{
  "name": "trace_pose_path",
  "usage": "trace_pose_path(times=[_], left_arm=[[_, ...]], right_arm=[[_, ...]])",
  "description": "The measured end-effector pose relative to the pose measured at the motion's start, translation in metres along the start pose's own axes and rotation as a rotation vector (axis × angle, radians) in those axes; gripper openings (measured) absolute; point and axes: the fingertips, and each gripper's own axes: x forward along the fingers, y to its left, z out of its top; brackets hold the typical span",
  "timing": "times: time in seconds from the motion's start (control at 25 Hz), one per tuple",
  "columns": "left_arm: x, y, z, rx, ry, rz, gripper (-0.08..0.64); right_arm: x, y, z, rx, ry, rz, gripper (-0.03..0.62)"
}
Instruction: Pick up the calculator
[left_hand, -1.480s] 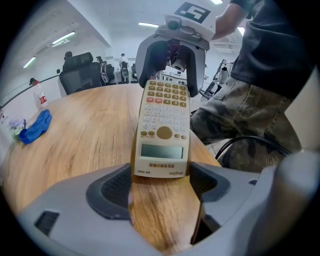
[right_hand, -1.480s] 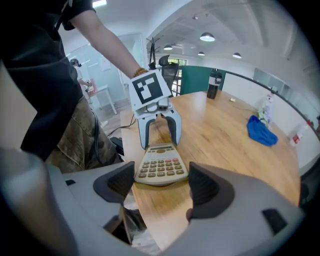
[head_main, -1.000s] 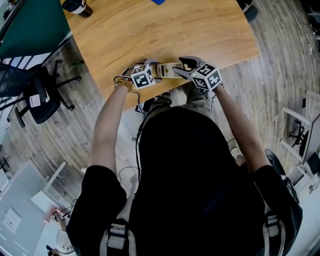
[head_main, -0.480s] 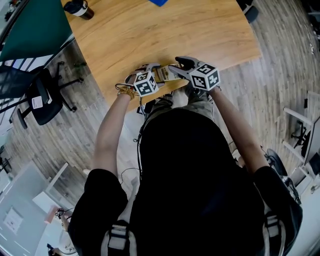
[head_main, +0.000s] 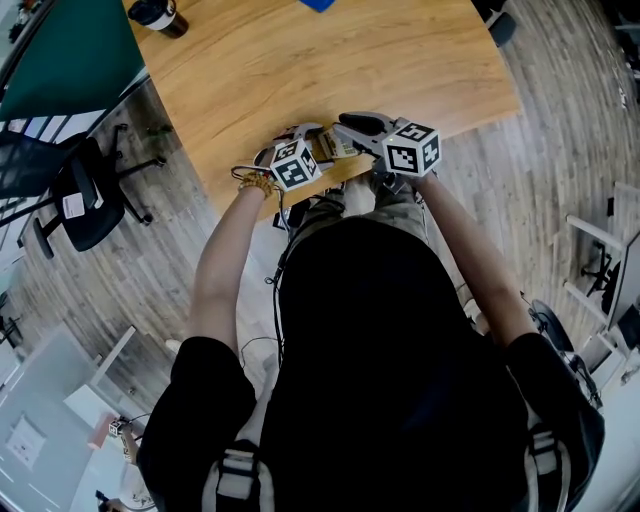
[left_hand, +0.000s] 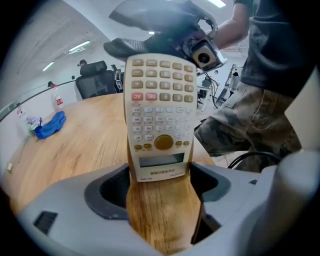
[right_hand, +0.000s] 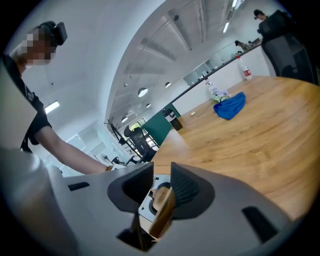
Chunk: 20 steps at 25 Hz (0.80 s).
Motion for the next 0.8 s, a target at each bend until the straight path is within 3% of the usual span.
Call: trace_pose_path(times=[0.2, 0.28, 0.36, 0.44, 0.64, 0.8], left_arm=[[0.004, 0.007, 0.001, -0.083, -0.025, 0.014, 0.376], [0.004, 0.007, 0.001, -0.095, -0.031, 0.024, 0.376], [0.004, 0.010, 0.001, -0.115, -0.037, 0.041, 0.376], [0.005, 0.014, 0.002, -0.139, -0.042, 0.053, 0.376], [0.004, 0.015, 0.002, -0.142, -0.040, 0.059, 0.376], [0.006, 0.016, 0.002, -0.145, -0.040, 0.060, 0.376]], right_arm=[[0.003, 0.000, 0.007, 0.004, -0.050, -0.049, 0.131], [0.001, 0.002, 0.009, 0.100, -0.099, -0.021, 0.148], [-0.002, 0.003, 0.013, 0.270, -0.173, 0.022, 0.149], [-0.002, -0.001, 0.005, 0.321, -0.178, 0.009, 0.149], [0.006, -0.006, -0.034, -0.009, 0.053, -0.138, 0.154], [0.007, -0.012, -0.033, -0.051, 0.098, -0.198, 0.135]])
